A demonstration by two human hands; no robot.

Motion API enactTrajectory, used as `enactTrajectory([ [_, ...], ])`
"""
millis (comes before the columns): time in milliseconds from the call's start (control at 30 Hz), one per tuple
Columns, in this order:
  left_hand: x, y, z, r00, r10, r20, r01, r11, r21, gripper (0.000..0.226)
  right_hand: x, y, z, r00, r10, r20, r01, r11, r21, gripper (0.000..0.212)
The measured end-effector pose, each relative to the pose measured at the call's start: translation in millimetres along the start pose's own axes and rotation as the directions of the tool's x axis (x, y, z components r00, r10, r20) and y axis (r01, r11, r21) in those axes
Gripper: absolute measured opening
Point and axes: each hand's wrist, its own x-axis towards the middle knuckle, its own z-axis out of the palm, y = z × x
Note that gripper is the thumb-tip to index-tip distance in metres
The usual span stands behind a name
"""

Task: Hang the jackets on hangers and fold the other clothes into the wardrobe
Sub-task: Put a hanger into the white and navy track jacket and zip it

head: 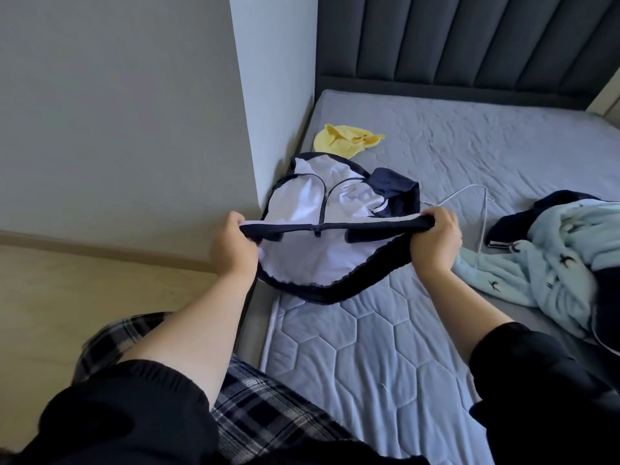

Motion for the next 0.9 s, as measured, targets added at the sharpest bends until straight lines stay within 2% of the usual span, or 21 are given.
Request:
enactTrajectory([
  [67,1.9,-14.2,-9.7,0.973,0.228,0.041,-0.231,0.948,0.221,0.043,7.1,5.4,-7.4,0.997,0.067,-0.047,-0.067,0.998,-0.014,0.033],
  [100,5.6,-22.7,-13.5,0.965,0.257,0.050,-0.260,0.920,0.293,0.044,9.8,11.7,-10.3,0.997,0.056,-0.049,-0.059,0.996,-0.064,0.032],
  [167,9.2,-35.0,-18.3,0.989,0.135,0.056,-0.147,0.929,0.340,0.033,11.4,28.3,-11.1,0.998,-0.065,0.018,0.067,0.970,-0.235,0.028],
  [233,8.8,-38.2,-19.9,0.989,-0.015,0.144,-0.040,0.929,0.368,0.020,8.2,44.2,-6.2,0.943,-0.306,0.130,0.332,0.886,-0.323,0.027],
  [267,5.8,-40.1,-21.4,0.972,0.009,0.236,-0.114,0.893,0.434,0.025,6.7,51.0,-2.8,0.897,-0.407,0.173,0.442,0.835,-0.328,0.028],
  [300,2.9,-41.0,-21.7,0.934,0.130,0.332,-0.292,0.813,0.504,0.037,4.4,53.9,-1.0,0.851,-0.473,0.227,0.524,0.787,-0.325,0.030],
  [333,-1.6,-42.0,-22.7,0.867,0.316,0.385,-0.486,0.703,0.519,0.052,1.0,54.3,-0.4,0.805,-0.517,0.291,0.590,0.744,-0.314,0.031],
  [367,-3.7,-45.9,-22.8,0.763,0.490,0.421,-0.645,0.553,0.528,0.060,-2.1,54.8,0.3,0.760,-0.527,0.381,0.643,0.693,-0.325,0.029],
  [400,-6.0,-45.9,-26.4,0.680,0.536,0.500,-0.730,0.427,0.534,0.055,-5.0,57.2,1.1,0.718,-0.467,0.516,0.681,0.625,-0.382,0.025],
  [433,-6.2,-48.2,-27.5,0.663,0.455,0.595,-0.749,0.400,0.528,0.044,-8.9,58.9,1.4,0.677,-0.319,0.663,0.707,0.531,-0.467,0.019],
  [467,-4.7,-53.6,-25.2,0.675,0.309,0.670,-0.729,0.423,0.539,0.038,-13.4,63.3,2.9,0.614,-0.117,0.781,0.737,0.439,-0.514,0.018],
  [500,-2.6,-59.9,-21.4,0.654,0.125,0.746,-0.706,0.455,0.543,0.035,-17.8,67.0,4.4,0.524,0.078,0.848,0.762,0.402,-0.508,0.021],
  [567,-4.0,-63.2,-14.0,0.553,-0.060,0.831,-0.700,0.506,0.503,0.037,-25.2,67.6,9.6,0.301,0.368,0.880,0.782,0.432,-0.449,0.032],
  [600,-5.8,-64.5,-9.1,0.504,-0.085,0.860,-0.709,0.527,0.468,0.041,-27.0,62.6,10.9,0.197,0.464,0.863,0.783,0.455,-0.424,0.042],
  [633,-6.4,-65.4,-2.4,0.465,-0.089,0.881,-0.697,0.577,0.426,0.051,-25.5,57.6,13.6,0.134,0.526,0.840,0.779,0.468,-0.418,0.054],
  [667,-8.0,-64.5,4.0,0.448,-0.109,0.887,-0.654,0.637,0.409,0.064,-24.2,52.3,17.2,0.126,0.521,0.844,0.766,0.489,-0.416,0.060],
  [700,-9.0,-62.7,11.1,0.449,-0.116,0.886,-0.602,0.693,0.396,0.073,-23.4,48.9,22.7,0.159,0.497,0.853,0.736,0.517,-0.438,0.058],
  [800,-7.3,-52.6,34.0,0.480,-0.073,0.874,-0.504,0.793,0.343,0.066,-12.9,49.3,53.0,0.412,0.218,0.885,0.634,0.628,-0.450,0.033],
  [833,-6.7,-48.9,41.4,0.482,-0.050,0.875,-0.495,0.808,0.319,0.062,-12.2,48.3,62.0,0.471,0.135,0.872,0.602,0.673,-0.429,0.033],
  [900,-3.4,-41.8,58.0,0.500,-0.006,0.866,-0.467,0.840,0.275,0.058,-11.3,47.3,77.6,0.535,0.080,0.841,0.510,0.763,-0.397,0.036],
])
